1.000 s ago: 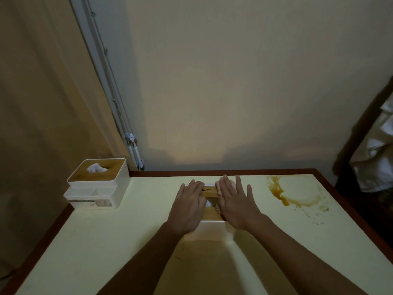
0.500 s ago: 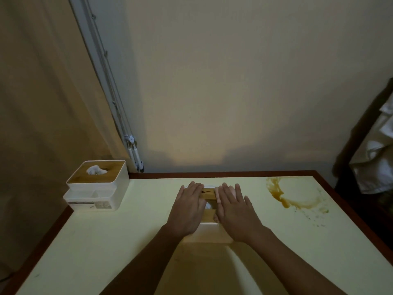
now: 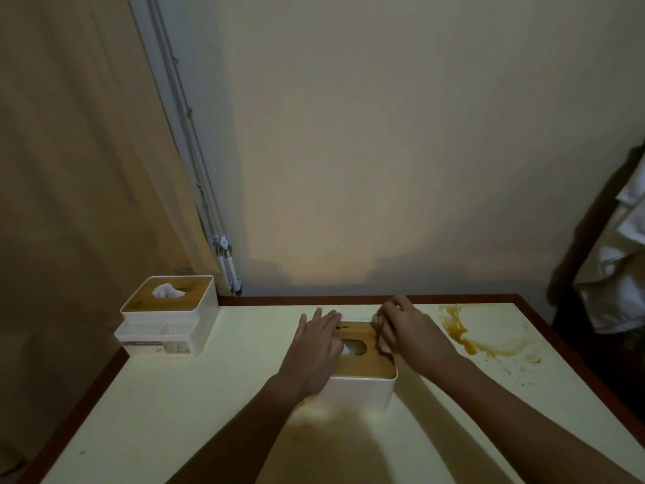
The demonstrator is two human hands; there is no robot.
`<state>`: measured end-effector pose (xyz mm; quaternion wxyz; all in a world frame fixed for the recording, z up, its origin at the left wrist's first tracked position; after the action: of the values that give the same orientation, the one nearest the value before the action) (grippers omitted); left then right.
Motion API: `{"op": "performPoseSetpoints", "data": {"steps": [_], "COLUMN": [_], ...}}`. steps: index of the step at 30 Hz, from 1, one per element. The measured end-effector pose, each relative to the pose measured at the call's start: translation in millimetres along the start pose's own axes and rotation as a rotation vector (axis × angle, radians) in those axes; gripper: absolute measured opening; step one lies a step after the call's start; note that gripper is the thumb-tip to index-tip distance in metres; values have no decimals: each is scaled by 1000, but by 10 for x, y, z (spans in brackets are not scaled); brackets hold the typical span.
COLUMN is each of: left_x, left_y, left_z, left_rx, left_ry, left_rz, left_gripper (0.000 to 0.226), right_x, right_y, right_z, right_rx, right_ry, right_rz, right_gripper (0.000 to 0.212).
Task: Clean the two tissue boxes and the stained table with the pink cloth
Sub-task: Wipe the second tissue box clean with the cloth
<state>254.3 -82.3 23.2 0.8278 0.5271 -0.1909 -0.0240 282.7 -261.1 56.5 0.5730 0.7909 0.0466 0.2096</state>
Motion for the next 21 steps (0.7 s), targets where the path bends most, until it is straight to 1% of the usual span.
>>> {"op": "performPoseSetpoints", "data": {"steps": [2, 3, 4, 6, 7, 9, 11, 13, 15, 16, 18, 20, 21], "left_x": [26, 33, 32, 27, 38, 68, 93, 101, 74, 52, 3, -43, -52], "left_y": [2, -3, -1, 25, 48, 95, 136, 185, 238, 266, 294, 296, 291], "left_z": [-56, -84, -108, -149, -170, -222, -281, -346, -423, -455, -480, -446, -423], "left_rx": [-150, -209, -237, -178, -127, -47, -12, -26, -73, -105, -192, -296, -322], "left_ry": [33, 40, 50, 42, 26, 20, 34, 58, 92, 115, 184, 283, 326], "left_rz": [-56, -115, -183, -286, -304, -294, -268, -241, -229, -233, -252, -224, -188], "left_gripper": [59, 68, 84, 116, 125, 133, 137, 135, 127, 119, 92, 67, 58], "right_x": [106, 146, 175, 176, 162, 122, 73, 26, -27, -66, -156, -231, -264], "right_y": [-4, -35, -76, -148, -163, -156, -107, -27, 49, 83, 142, 193, 205], "right_z": [93, 128, 144, 141, 134, 131, 116, 104, 124, 130, 116, 57, 17], "right_rx": [114, 144, 152, 147, 143, 121, 73, 28, 53, 101, 189, 216, 235], "right_ry": [-63, -81, -82, -67, -64, -74, -93, -121, -168, -195, -206, -140, -110], "right_rz": [60, 51, 20, -52, -70, -85, -115, -156, -224, -266, -351, -421, -458], "right_gripper": [19, 19, 20, 21, 22, 27, 30, 29, 25, 23, 20, 21, 23]}}
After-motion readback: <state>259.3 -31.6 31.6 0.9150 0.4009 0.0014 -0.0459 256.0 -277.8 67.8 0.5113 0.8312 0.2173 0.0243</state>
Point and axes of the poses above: each hand's wrist, its own x-axis towards the middle knuckle, its own y-axis out of the back of the hand, z = x × y, the point moved 5 cm from there along x, towards the middle knuckle, and after that the axes turned 4 degrees about z, right-handed, at the moved point
